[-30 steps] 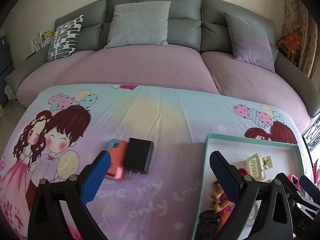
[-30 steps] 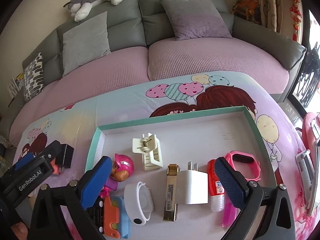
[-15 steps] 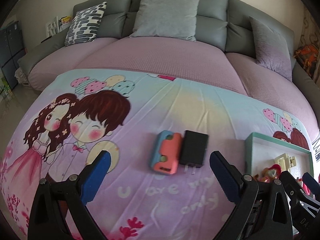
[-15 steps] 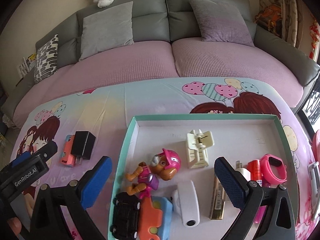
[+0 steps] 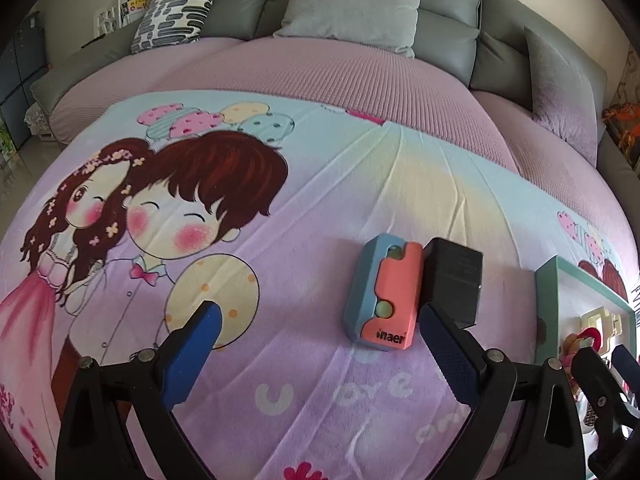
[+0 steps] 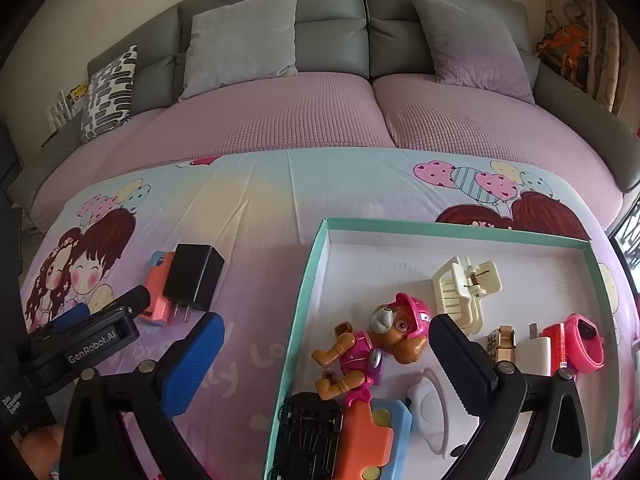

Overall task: Organize rigid objects
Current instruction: 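Withdraw both tools from the tray toward the orange toy and black adapter, then grasp the orange-and-blue toy with the left tool while the right tool grasps the black plug adapter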

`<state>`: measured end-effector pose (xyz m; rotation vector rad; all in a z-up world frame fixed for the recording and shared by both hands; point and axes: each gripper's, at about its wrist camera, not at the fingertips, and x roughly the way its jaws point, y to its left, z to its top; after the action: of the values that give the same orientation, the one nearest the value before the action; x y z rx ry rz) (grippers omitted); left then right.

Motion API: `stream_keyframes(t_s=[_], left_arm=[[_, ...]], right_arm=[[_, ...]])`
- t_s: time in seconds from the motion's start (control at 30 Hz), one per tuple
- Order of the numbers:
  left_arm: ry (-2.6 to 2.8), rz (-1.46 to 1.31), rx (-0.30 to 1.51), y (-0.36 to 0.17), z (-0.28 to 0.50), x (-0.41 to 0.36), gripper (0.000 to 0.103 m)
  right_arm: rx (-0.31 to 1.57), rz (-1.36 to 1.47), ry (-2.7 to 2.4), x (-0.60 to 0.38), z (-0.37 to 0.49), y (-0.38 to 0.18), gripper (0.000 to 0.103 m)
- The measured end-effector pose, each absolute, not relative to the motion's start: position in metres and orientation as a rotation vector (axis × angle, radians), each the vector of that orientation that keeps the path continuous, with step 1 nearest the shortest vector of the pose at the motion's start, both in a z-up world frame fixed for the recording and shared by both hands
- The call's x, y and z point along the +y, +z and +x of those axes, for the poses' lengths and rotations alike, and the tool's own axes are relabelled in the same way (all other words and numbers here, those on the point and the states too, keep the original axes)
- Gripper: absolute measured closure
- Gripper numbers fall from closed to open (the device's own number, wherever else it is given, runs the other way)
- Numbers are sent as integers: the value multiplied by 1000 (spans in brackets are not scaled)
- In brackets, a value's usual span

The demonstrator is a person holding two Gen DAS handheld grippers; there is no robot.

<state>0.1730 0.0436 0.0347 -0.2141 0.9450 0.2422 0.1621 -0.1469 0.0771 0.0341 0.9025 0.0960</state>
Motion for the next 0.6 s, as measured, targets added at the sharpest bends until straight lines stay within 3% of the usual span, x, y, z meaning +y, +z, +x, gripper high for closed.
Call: stream_keyframes(t_s=[0.6], left_arm=[[214,-145,958,17,204,35,4]], right_arm=[[906,31,94,-145,166,73,0]])
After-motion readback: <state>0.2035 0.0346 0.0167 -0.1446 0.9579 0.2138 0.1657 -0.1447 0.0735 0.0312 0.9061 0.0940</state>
